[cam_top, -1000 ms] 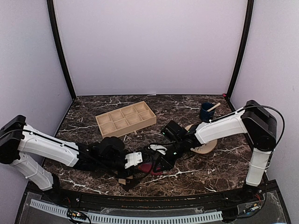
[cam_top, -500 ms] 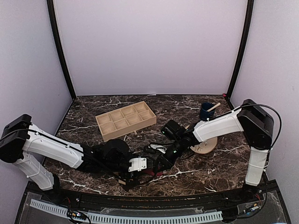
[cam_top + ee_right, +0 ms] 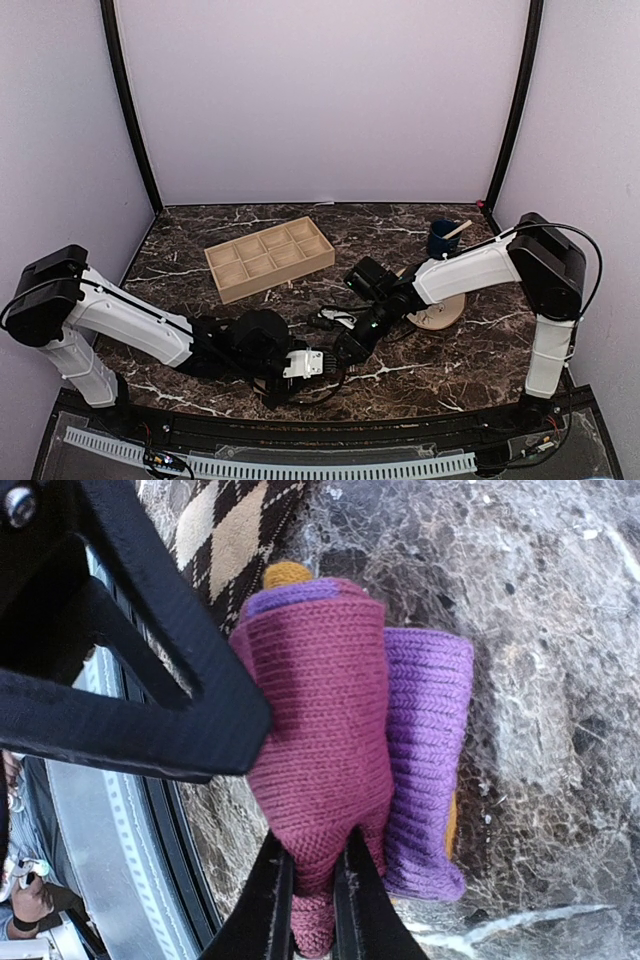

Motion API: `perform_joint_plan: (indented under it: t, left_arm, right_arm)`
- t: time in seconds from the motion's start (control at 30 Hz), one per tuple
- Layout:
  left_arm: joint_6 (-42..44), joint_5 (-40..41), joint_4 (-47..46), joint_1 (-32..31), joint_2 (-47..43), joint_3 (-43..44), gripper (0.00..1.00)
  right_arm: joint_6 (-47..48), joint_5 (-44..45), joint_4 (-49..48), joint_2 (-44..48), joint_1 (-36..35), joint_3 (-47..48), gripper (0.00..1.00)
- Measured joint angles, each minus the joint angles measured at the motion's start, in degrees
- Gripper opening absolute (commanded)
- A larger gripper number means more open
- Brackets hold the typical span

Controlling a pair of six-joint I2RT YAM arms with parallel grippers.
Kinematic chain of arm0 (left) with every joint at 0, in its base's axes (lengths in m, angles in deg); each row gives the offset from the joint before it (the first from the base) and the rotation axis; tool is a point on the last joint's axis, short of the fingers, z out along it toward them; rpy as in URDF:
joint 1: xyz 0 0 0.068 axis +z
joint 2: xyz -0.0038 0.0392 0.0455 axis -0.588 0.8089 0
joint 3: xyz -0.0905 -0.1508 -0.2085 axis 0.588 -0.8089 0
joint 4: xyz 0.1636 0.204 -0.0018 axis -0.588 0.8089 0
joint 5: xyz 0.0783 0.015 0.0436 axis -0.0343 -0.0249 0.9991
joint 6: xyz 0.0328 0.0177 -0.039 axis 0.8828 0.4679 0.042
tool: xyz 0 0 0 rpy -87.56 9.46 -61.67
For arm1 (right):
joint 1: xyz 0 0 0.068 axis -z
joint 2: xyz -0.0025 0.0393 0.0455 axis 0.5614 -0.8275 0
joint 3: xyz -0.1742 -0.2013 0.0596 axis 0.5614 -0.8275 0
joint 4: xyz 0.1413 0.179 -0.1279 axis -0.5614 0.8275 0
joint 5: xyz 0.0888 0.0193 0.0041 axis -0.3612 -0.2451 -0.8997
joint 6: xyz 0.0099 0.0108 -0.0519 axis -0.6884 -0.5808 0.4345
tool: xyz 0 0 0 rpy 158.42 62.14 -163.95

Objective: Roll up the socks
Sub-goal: Pick up the sock from the center of the board.

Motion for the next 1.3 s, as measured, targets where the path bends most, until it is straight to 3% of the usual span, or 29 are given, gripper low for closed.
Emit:
perform_joint_plan:
  t: [0.9,1.03,1.3]
  left_arm:
    - [3.21,5.66,-3.26,-1.14,7.78,3.3,0.42]
    - [3.15,6.56,-2.1,-1.18,8.61,4.57,0.34]
    - [2.58,7.48,1.9,-1.57,10.12,7.54,0.0]
  right_arm:
    - [0.0,-1.09,0.0,-0.35,0.02,0.0,0.0]
    - [0.02,-1.14,0.17,-0.37,0.17,0.0,0.0]
    - [0.02,-1.64,1.73,-0.37,0.94,-0.02,0.0]
